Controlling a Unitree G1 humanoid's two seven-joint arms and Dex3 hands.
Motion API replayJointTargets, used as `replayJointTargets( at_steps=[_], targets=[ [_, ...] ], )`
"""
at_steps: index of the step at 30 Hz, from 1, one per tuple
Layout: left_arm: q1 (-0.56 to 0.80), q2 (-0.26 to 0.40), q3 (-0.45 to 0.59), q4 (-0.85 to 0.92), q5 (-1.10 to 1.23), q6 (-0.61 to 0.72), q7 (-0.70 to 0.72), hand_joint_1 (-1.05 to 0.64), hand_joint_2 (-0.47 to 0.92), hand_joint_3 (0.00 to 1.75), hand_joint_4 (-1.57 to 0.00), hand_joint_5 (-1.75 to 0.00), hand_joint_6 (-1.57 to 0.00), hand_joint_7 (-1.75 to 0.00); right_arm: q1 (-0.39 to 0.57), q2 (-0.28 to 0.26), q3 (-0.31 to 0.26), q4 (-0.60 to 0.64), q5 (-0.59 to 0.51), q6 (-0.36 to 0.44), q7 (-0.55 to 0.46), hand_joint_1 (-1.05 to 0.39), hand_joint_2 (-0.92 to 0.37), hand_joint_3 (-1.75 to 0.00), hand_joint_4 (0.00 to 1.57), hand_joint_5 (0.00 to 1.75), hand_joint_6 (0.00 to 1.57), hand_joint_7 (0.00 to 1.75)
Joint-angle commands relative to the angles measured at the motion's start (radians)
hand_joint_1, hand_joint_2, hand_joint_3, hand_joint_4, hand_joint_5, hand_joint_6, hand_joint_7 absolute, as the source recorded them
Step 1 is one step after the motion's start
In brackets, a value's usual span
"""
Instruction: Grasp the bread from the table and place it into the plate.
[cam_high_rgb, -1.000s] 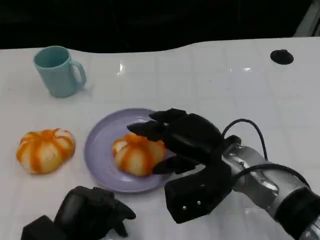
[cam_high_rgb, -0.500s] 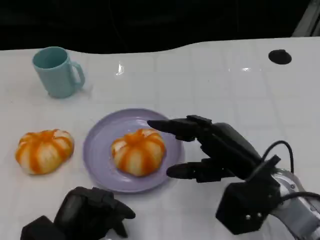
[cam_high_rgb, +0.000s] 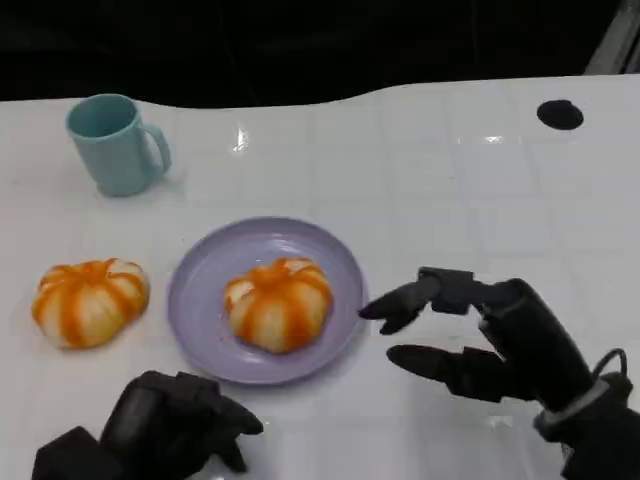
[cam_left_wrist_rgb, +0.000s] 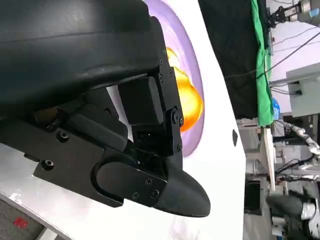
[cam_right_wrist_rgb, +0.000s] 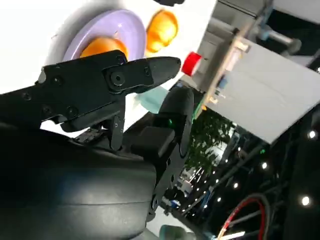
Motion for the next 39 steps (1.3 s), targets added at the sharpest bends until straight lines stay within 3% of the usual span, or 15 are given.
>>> replayJointTargets(
  at_steps=[1, 5, 10, 19, 39],
  targets=[
    [0.011, 0.014, -0.003, -0.012, 0.009, 0.020, 0.004, -1.05, 0.92, 0.10, -1.31, -1.01, -1.52, -0.35, 0.061, -0.006, -0.038, -0.035, 0.048, 0.010, 0.039, -0.37, -0.86, -0.26, 0.67, 1.35, 0.78, 0.93],
    [0.018, 0.009, -0.005, -0.028, 0.007, 0.024, 0.001, -1.05, 0.92, 0.10, -1.31, -1.01, -1.52, -0.34, 0.123, -0.007, -0.050, -0.062, 0.098, 0.019, 0.089, -0.36, -0.58, -0.75, 0.69, 1.43, 0.78, 1.06],
    [0.025, 0.009, -0.009, -0.040, 0.014, 0.013, 0.007, -1.05, 0.92, 0.09, -1.31, -1.00, -1.51, -0.34, 0.190, -0.012, -0.070, -0.081, 0.105, -0.008, 0.118, -0.38, -0.48, -0.95, 0.70, 1.48, 0.77, 1.13],
    [0.025, 0.014, -0.007, -0.040, 0.011, 0.008, 0.002, -1.05, 0.92, 0.11, -1.30, -1.00, -1.51, -0.34, 0.254, 0.009, -0.107, -0.063, 0.134, -0.021, 0.150, -0.36, -0.55, -0.83, 0.67, 1.54, 0.70, 1.24],
    [0.033, 0.025, -0.006, -0.049, 0.014, 0.003, 0.002, -1.05, 0.92, 0.11, -1.31, -1.00, -1.51, -0.34, 0.214, 0.049, -0.171, 0.095, 0.126, -0.136, 0.180, -0.41, -0.56, -0.81, 0.70, 1.55, 0.67, 1.32]
  ],
)
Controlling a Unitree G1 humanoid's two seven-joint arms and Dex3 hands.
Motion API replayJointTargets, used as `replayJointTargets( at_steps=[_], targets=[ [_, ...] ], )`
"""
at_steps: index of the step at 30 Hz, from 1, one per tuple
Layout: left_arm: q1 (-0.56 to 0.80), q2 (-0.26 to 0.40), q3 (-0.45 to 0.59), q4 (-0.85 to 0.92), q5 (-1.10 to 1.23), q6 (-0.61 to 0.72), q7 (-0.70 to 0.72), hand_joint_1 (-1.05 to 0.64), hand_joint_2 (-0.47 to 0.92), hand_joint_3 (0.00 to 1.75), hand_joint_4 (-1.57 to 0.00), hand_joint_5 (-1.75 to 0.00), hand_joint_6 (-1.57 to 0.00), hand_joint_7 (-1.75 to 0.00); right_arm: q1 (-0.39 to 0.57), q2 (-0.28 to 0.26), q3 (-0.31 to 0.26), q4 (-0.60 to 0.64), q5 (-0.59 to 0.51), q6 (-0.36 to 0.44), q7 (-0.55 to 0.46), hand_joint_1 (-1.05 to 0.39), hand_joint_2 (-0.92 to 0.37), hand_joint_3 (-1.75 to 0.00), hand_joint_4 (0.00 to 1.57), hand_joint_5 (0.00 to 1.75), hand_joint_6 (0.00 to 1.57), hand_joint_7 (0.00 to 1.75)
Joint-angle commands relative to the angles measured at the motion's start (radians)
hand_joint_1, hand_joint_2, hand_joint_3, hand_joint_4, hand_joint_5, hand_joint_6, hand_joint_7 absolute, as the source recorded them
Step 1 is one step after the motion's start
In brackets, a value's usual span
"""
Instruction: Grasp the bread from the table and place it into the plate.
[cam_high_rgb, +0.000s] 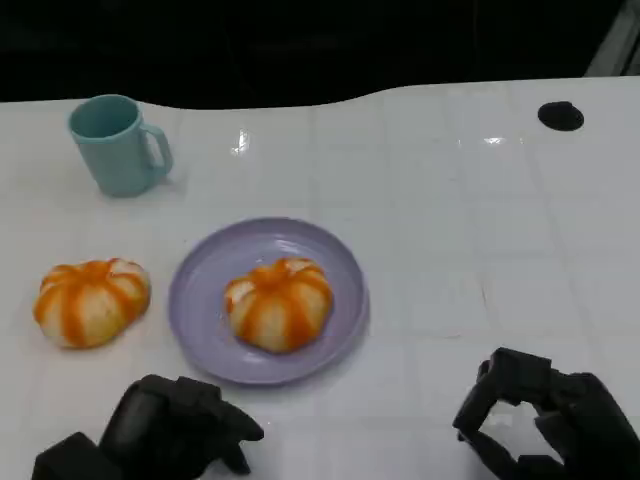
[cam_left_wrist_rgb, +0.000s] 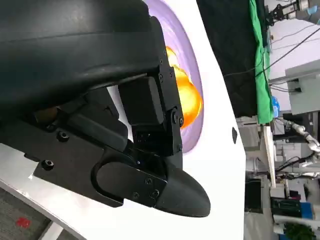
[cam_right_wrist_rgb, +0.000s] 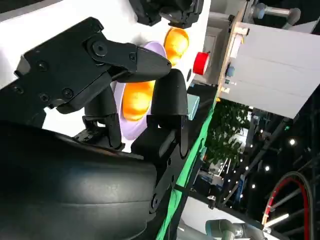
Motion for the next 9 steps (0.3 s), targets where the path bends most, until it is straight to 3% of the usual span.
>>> replayJointTargets(
  at_steps=[1, 9],
  targets=[
    [0.001, 0.022, 0.004, 0.004, 0.005, -0.012, 0.001, -1.05, 0.92, 0.11, -1.30, -1.00, -1.51, -0.34, -0.010, 0.000, -0.025, 0.012, -0.026, -0.018, -0.022, -0.41, -0.56, -0.81, 0.71, 1.55, 0.68, 1.32],
    [-0.005, 0.028, 0.010, 0.013, -0.005, -0.008, -0.007, -1.05, 0.92, 0.12, -1.30, -1.01, -1.51, -0.34, -0.015, 0.007, -0.033, 0.013, -0.058, -0.038, -0.045, -0.41, -0.54, -0.84, 0.70, 1.56, 0.68, 1.31]
  ],
)
